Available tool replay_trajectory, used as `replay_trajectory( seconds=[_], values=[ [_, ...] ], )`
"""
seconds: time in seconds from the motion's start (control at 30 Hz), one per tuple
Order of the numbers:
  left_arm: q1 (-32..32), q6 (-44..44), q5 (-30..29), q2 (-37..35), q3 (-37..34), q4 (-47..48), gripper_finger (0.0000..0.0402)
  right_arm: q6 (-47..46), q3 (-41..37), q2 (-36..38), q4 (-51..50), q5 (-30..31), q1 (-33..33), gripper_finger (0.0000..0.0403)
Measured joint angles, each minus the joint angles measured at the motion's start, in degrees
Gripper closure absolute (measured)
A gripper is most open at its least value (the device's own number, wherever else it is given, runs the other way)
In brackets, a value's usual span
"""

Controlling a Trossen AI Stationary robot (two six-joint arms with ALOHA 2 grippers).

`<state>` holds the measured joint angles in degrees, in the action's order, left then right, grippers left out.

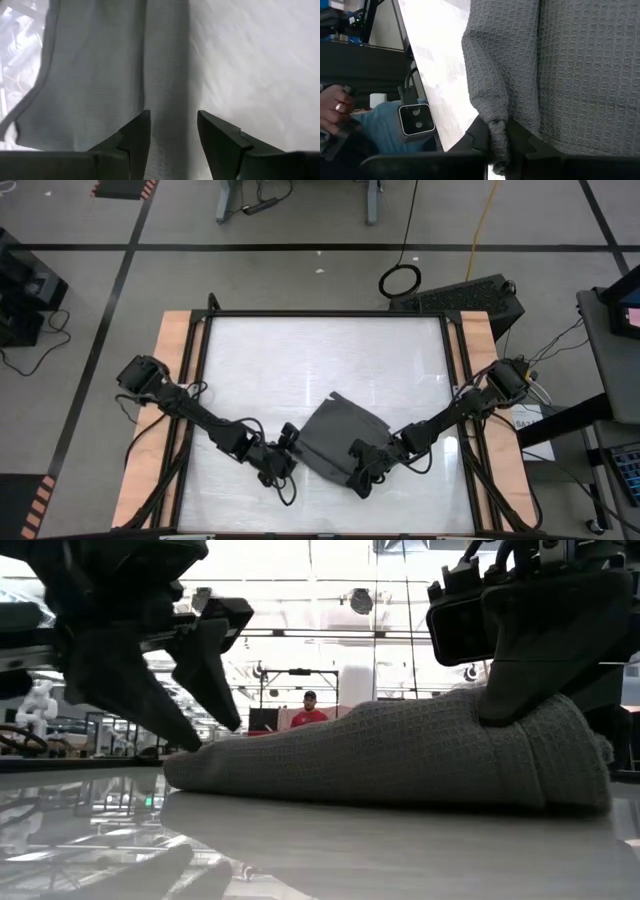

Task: Roll towel
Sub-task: Roll the dark gray towel

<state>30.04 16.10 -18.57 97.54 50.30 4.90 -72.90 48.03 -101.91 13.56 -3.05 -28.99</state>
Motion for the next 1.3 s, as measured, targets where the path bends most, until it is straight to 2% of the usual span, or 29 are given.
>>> replay_trajectory(
  seconds=[0.2,0.23,0.37,0.53,0.63,0.77,0.83,0.9,1.07,1.3],
  values=[
    [-3.0,3.8,2.1,1.2,0.0,-4.0,0.0233,0.1,0.0,0.0,0.0,0.0,0.0,0.0390],
    [-3.9,3.8,3.9,1.7,0.0,-4.0,0.0233,0.4,0.0,0.0,0.0,0.1,0.0,0.0390],
    [-7.8,3.7,18.9,3.8,0.0,-4.4,0.0233,1.1,0.0,0.0,0.0,0.3,0.0,0.0390],
    [-9.8,0.5,21.2,4.9,0.0,-4.2,0.0239,1.9,0.0,0.0,0.0,0.5,0.0,0.0390],
    [-11.3,-1.1,26.3,4.9,0.0,-4.2,0.0276,2.8,0.0,0.0,0.0,0.5,0.0,0.0390],
    [-12.7,-2.8,33.6,4.9,0.0,-3.4,0.0366,5.1,0.0,0.0,0.0,0.1,0.0,0.0389],
    [-13.2,-3.4,37.1,4.9,0.0,-3.2,0.0387,6.4,0.0,0.0,0.3,0.1,-0.1,0.0388],
    [-13.8,-5.2,41.3,5.0,0.0,-3.5,0.0386,7.9,0.0,0.0,0.9,0.1,-0.4,0.0384],
    [-16.7,-12.5,56.5,6.1,1.0,-5.4,0.0390,10.7,0.0,0.0,1.6,-0.5,-1.4,0.0366],
    [-20.0,-27.4,72.9,13.3,5.0,-7.6,0.0392,11.0,0.0,0.0,1.3,-7.3,-1.8,0.0350]
  ],
)
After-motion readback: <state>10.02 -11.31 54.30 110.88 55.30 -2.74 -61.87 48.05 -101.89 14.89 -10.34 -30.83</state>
